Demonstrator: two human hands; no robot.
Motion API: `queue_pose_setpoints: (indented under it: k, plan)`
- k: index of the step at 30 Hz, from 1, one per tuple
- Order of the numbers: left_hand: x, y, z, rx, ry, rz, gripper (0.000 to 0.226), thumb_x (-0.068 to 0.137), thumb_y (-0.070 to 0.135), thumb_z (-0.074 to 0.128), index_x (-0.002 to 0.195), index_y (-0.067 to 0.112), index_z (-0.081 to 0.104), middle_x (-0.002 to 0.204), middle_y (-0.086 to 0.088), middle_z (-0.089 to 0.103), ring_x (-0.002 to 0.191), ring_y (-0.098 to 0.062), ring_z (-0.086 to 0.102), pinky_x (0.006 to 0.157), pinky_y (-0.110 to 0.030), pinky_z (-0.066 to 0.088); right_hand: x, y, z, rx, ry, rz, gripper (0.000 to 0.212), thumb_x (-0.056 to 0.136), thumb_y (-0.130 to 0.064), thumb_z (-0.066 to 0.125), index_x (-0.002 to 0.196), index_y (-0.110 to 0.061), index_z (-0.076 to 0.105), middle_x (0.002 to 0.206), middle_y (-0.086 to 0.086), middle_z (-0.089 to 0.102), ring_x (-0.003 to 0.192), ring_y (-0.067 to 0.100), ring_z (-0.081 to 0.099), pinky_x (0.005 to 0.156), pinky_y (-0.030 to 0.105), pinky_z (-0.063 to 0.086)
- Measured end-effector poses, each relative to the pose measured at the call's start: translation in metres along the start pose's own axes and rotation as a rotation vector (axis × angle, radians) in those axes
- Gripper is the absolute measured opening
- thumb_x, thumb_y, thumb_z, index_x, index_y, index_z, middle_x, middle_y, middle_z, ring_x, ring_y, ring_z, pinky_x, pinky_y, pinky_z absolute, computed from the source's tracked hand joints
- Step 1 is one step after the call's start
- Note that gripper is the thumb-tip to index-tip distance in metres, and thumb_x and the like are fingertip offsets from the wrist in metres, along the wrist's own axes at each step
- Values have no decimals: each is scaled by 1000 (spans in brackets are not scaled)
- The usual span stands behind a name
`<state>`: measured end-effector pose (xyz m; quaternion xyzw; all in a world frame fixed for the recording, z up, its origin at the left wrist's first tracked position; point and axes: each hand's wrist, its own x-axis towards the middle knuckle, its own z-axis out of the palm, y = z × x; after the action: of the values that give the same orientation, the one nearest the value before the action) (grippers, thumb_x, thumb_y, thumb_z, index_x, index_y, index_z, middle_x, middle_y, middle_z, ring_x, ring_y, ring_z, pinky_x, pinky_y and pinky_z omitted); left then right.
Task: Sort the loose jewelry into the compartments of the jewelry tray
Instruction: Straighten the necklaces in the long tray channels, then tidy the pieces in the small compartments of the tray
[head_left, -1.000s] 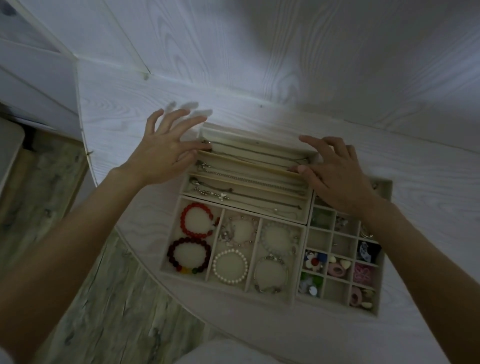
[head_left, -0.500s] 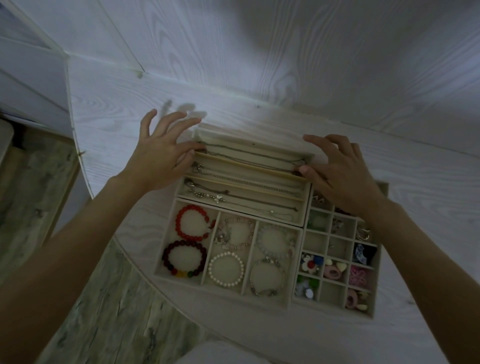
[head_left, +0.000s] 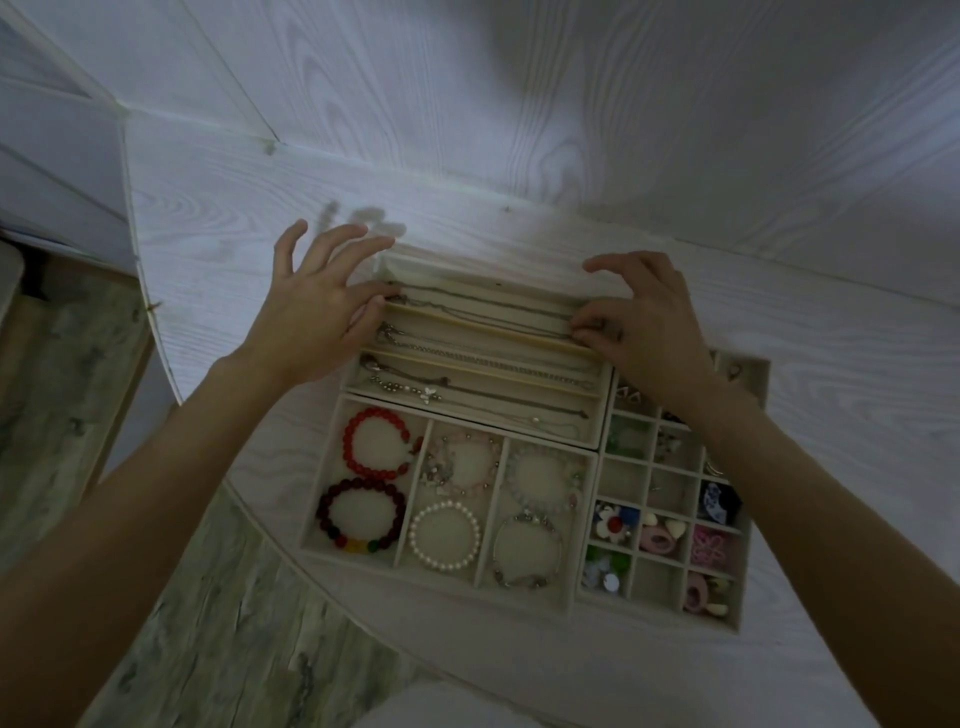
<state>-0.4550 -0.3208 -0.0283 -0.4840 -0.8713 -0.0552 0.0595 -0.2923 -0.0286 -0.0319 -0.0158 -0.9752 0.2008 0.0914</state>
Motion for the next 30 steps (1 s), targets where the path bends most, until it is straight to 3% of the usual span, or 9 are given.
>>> queue_pose_setpoints:
  k: [5,15,22,25,27,30]
  plan:
    - [1,-1,-2,8,-1,11,41,95,30,36,100,17,75,137,-5,53,129,-28,40,110,-55,11,13,-4,-4,-65,-128,-12,7,69,-23,80,68,-19,74,124,8,57,113,26,33,82,36,29]
    - [2,0,0,-8,25,14,39,94,28,39,95,15,76,136,-4,54,128,-27,42,110,-53,11,15,-4,-14,-57,-226,47,4,72,-22,78,70,-19,76,126,5,56,117,31,35,87,39,29]
    - [5,-1,-1,-157,138,-46,32,96,24,48,90,7,75,123,-6,63,120,-29,49,101,-44,31,6,4,-19,89,-55,116,12,78,-25,70,82,-16,76,113,5,63,109,31,42,92,35,31]
    - [8,15,-18,-217,208,-8,29,98,20,49,93,4,72,102,-8,69,97,-31,61,85,-39,42,-7,-4,-31,108,31,126,27,87,-32,54,96,-15,73,110,6,64,106,27,46,91,30,33]
    - [7,43,-35,-234,270,35,25,97,18,51,90,3,70,86,-7,70,78,-27,62,72,-35,45,-26,-16,-50,118,98,128,30,91,-27,48,107,-12,69,106,8,66,100,20,49,87,21,29]
    - [7,106,-57,-319,331,24,17,93,16,56,88,5,69,80,-4,69,72,-18,60,67,-26,43,-74,-32,-80,13,203,92,24,94,-17,49,107,-8,68,95,9,69,84,18,56,82,27,36]
